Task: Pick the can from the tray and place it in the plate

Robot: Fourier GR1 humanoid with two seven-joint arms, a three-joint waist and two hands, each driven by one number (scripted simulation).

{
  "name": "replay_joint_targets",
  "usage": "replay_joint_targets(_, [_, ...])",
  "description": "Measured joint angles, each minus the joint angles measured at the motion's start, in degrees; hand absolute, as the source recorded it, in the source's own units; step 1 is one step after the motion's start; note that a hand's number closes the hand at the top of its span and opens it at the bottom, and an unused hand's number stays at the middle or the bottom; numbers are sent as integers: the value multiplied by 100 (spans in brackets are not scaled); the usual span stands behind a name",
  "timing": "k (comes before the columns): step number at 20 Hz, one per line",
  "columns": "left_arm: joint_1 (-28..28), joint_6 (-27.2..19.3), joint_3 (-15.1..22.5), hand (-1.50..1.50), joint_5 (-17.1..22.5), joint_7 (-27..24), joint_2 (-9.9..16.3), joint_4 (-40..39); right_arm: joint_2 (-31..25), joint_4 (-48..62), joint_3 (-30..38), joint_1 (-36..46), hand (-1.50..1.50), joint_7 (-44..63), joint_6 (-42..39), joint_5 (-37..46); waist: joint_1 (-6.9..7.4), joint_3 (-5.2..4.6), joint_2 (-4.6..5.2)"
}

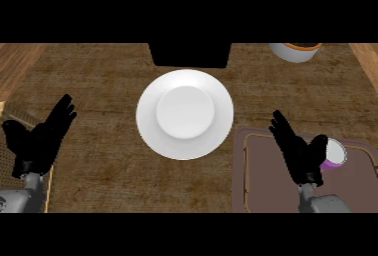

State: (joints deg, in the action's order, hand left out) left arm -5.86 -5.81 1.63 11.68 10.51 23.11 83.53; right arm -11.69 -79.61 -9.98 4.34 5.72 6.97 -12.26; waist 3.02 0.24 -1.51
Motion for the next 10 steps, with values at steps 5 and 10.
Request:
replay_joint_targets(5, [-227, -204, 78, 0, -371, -210, -85, 166, 136, -413, 203, 879, -150, 371, 185, -87, -217, -17, 107])
replay_joint_targets(10, [-441, -219, 313, 0, -594, -380, -200, 130, -1046, -615, -371, 1436, -150, 352, 20, 1428, -275, -108, 87])
